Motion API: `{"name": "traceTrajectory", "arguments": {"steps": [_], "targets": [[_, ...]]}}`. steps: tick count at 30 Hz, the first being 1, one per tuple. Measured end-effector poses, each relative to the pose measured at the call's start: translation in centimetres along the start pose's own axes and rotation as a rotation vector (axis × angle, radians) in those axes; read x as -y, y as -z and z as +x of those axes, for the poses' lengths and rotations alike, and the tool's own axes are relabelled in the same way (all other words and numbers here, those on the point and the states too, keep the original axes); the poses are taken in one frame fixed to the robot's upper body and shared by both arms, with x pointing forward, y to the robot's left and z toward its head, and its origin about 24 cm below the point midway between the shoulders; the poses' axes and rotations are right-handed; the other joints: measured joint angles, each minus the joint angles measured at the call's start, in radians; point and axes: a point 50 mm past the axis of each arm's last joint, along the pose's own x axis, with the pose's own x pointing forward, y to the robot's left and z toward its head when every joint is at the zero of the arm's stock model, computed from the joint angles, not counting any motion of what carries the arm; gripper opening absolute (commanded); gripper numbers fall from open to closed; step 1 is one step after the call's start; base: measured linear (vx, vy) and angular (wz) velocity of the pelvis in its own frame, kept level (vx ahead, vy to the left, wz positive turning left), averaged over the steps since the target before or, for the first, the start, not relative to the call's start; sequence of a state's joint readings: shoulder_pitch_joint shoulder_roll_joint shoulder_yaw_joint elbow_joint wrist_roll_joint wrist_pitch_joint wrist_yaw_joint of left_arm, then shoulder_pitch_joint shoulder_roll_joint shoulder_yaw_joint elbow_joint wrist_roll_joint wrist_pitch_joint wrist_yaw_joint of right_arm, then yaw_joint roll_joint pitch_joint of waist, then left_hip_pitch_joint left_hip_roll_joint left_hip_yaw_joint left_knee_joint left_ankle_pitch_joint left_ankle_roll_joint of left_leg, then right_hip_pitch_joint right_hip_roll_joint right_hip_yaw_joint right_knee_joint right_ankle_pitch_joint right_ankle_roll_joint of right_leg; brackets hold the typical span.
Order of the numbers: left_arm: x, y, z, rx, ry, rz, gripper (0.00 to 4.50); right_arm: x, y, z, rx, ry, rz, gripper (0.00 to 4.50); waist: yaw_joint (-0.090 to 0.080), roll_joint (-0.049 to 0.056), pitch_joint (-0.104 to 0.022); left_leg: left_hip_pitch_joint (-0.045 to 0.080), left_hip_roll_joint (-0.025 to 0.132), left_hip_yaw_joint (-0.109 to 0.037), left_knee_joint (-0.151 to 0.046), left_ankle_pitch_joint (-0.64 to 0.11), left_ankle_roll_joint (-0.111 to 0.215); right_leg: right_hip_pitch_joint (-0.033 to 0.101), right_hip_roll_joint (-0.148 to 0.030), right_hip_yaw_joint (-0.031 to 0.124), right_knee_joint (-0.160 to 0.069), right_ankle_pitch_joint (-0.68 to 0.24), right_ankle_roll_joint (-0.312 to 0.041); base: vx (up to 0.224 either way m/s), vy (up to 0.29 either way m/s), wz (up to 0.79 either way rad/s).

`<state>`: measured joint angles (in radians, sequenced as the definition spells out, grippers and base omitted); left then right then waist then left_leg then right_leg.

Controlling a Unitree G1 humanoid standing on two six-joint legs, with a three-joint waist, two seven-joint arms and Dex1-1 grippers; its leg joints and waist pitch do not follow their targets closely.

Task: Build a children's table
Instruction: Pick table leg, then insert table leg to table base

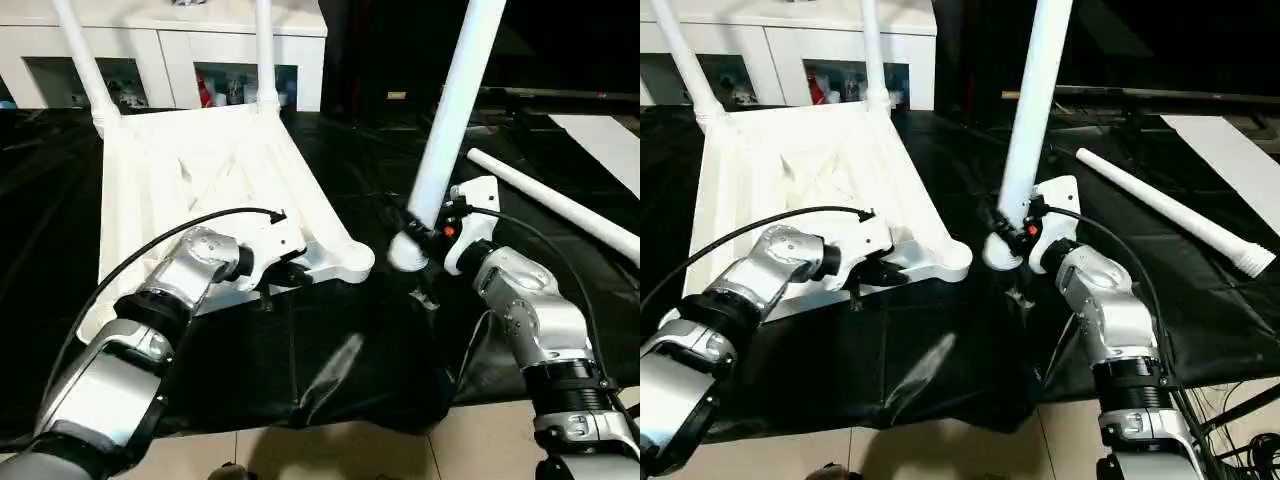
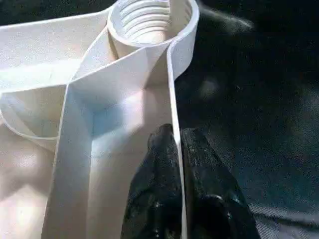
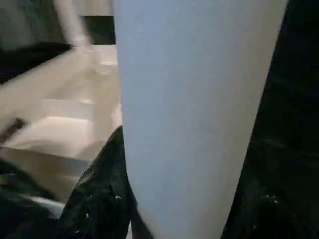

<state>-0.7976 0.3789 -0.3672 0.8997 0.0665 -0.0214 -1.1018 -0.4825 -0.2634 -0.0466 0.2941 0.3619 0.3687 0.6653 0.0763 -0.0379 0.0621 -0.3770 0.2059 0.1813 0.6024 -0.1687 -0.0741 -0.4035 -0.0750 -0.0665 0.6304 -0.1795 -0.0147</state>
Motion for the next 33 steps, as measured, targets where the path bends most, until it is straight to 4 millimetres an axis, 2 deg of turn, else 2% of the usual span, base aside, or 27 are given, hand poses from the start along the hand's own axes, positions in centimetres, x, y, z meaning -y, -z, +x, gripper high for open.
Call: {"name": "traceTrajectory", "arguments": {"steps": [2,6,12,19,33], "targets": [[0.5,0.4,-0.6,0.009,0.038,0.016,0.0,-0.7,-0.5,-0.2,-0.01,-0.099,0.016,1.86,0.001,0.0,0.0,0.0,0.0,0.0,0.0,0.0,0.0,0.0,0.0,0.0,-0.001,0.0,0.0,0.0,0.0,0.0],[1.9,0.6,-1.0,0.024,0.113,0.055,0.0,-1.7,-0.6,-0.1,-0.04,-0.23,0.021,1.86,0.017,-0.001,0.0,0.0,0.0,0.004,0.0,0.0,0.0,0.001,-0.002,0.0,-0.002,-0.002,0.001,0.0,0.0,0.0],[3.2,0.0,-0.3,0.031,0.135,0.093,0.0,-1.5,0.3,0.2,-0.092,-0.248,0.042,1.86,0.015,-0.006,-0.002,0.0,0.0,0.019,0.0,0.0,0.001,0.001,-0.011,0.001,-0.001,-0.003,0.003,0.0,0.0,0.0],[3.4,-0.3,0.0,0.025,0.11,0.081,0.0,-2.6,1.3,0.9,-0.165,-0.318,0.046,1.86,0.013,-0.008,-0.003,0.0,0.0,0.019,0.0,0.0,0.001,0.001,-0.011,0.001,-0.001,-0.007,0.009,0.0,0.0,0.0],[3.6,-0.5,0.0,0.028,0.119,0.076,0.0,-2.1,2.5,1.5,-0.147,-0.287,0.047,1.86,0.013,-0.008,-0.003,-0.001,0.0,0.019,0.0,0.0,0.001,0.0,-0.012,0.001,-0.001,-0.007,0.01,0.0,0.0,0.0]]}}
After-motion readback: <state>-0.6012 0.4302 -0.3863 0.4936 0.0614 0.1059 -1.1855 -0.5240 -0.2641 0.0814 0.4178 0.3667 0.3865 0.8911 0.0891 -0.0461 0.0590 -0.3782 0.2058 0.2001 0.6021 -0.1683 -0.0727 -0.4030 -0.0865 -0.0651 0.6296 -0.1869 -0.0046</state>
